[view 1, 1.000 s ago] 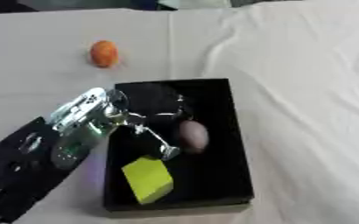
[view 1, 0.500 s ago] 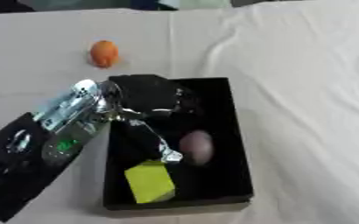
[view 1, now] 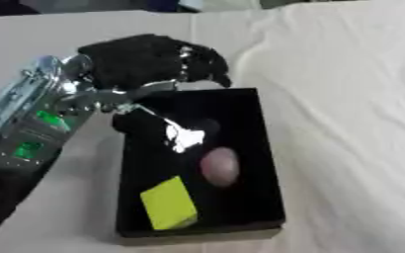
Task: Pick up objects on the table and place them in the box.
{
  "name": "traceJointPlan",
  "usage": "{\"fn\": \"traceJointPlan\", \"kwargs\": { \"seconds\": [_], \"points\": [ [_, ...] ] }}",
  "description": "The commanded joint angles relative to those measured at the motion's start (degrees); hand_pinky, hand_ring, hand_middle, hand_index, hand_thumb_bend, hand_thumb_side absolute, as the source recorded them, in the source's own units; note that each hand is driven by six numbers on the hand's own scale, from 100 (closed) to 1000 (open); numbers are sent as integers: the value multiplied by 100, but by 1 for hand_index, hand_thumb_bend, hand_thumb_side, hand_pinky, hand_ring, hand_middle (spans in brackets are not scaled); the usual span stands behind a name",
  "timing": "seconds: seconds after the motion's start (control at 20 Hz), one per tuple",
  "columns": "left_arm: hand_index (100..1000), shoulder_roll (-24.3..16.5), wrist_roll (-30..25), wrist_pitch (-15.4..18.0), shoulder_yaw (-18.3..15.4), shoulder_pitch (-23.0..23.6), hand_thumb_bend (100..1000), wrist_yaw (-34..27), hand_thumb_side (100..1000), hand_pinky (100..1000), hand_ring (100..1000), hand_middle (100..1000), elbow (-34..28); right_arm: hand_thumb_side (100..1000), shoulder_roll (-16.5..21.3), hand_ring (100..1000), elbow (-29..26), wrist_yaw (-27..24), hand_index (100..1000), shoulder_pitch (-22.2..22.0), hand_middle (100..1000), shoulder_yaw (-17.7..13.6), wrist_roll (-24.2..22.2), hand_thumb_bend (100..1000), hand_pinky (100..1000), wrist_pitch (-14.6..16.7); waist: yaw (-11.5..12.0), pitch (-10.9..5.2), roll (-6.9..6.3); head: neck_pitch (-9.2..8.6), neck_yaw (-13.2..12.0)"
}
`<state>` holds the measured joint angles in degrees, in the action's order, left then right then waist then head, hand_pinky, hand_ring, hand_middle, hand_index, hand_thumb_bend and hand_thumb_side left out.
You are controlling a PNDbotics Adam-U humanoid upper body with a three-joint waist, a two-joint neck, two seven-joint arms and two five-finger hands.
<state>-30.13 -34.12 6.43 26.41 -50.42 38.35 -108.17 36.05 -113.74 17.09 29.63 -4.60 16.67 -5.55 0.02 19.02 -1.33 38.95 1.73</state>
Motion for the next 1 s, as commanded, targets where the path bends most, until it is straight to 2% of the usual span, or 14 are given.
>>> {"fn": "traceJointPlan", "kwargs": {
  "seconds": [0.05,0.2,0.35,0.6,1.0],
  "points": [
    [866,-364,123,-187,-328,-281,219,49,718,753,822,843,27,1000,149,654,-85,57,809,17,603,-107,46,100,874,-26,36,-114,9,-82,101],
    [863,-694,375,-390,-742,-434,239,280,724,754,823,842,434,1000,134,654,-85,56,809,72,602,-95,48,100,874,-17,-54,-66,-2,-145,38],
    [863,-739,600,-358,-1028,-504,258,478,721,758,827,844,849,1000,122,652,-85,48,808,119,601,-77,30,100,874,-12,-138,-22,-18,-207,-21],
    [862,-613,832,-416,-1235,-660,260,910,708,759,829,845,1565,1000,114,652,-85,40,809,153,602,-82,24,100,875,-12,-234,45,-25,-280,-78],
    [870,-412,1149,-433,-1442,-780,264,1525,737,768,840,851,2672,1000,113,654,-85,15,811,188,603,-84,-1,100,877,23,-293,132,-27,-341,-140]
  ]
}}
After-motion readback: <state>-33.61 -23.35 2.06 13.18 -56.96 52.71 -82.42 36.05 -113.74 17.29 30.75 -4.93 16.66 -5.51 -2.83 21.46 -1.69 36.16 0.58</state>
